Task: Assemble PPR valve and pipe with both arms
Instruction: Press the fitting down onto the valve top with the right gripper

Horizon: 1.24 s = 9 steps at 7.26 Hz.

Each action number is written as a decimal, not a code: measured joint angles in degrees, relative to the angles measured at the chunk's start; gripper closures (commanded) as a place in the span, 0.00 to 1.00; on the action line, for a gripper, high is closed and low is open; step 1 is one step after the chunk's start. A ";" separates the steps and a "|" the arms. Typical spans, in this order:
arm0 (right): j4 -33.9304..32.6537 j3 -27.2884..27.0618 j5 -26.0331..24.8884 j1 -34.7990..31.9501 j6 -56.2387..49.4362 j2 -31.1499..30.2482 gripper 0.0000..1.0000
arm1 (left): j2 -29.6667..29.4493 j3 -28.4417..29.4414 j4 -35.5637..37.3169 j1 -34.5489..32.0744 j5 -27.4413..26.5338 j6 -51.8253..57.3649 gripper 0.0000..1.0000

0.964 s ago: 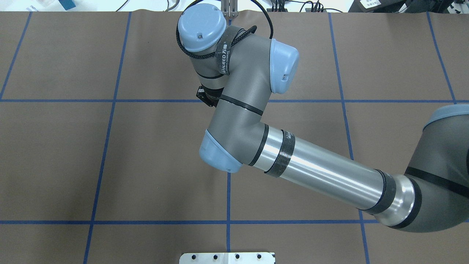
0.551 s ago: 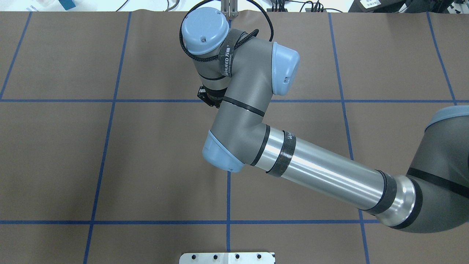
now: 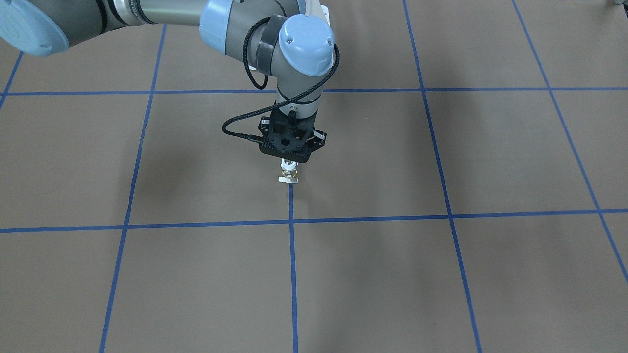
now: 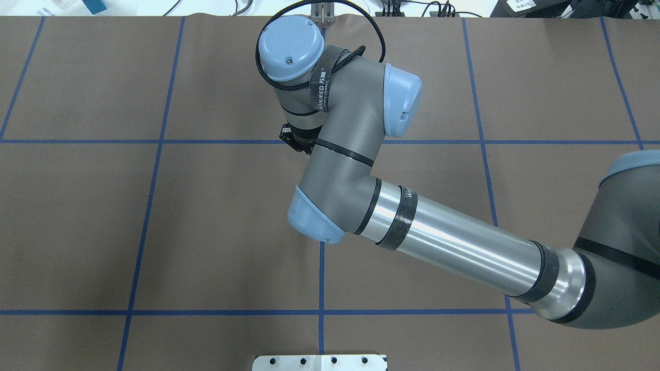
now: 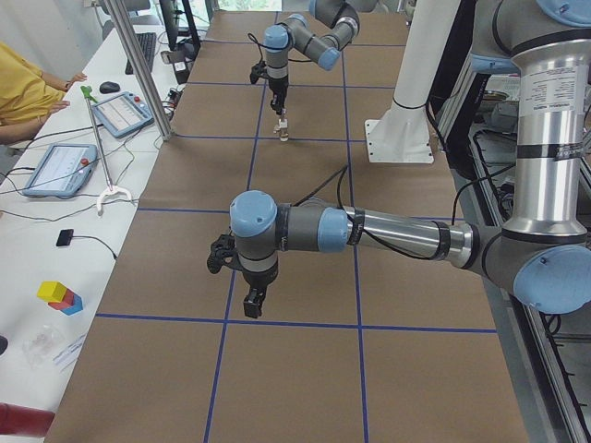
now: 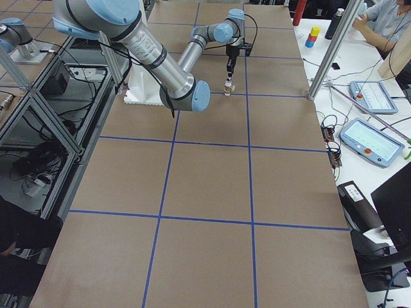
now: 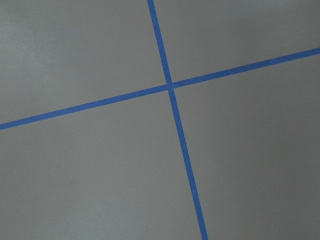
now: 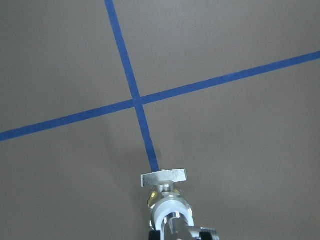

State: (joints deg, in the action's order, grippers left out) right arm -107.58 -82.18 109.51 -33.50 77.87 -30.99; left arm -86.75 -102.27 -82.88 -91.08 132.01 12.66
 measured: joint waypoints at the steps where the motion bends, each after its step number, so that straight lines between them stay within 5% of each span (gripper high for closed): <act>1: 0.00 0.00 0.02 0.12 0.00 -0.07 1.00 | 0.00 -0.01 0.00 0.00 0.00 0.00 0.00; 8: 0.00 -0.07 0.09 0.46 -0.06 -0.44 0.99 | -0.08 -0.04 0.00 0.02 0.00 -0.08 0.00; 9: 0.03 -0.08 0.09 0.46 -0.04 -0.47 0.50 | -0.08 -0.04 0.00 0.03 0.00 -0.08 0.00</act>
State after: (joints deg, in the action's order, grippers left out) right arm -107.56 -82.26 109.60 -33.05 77.83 -31.46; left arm -86.83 -102.30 -82.88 -91.06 132.01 12.57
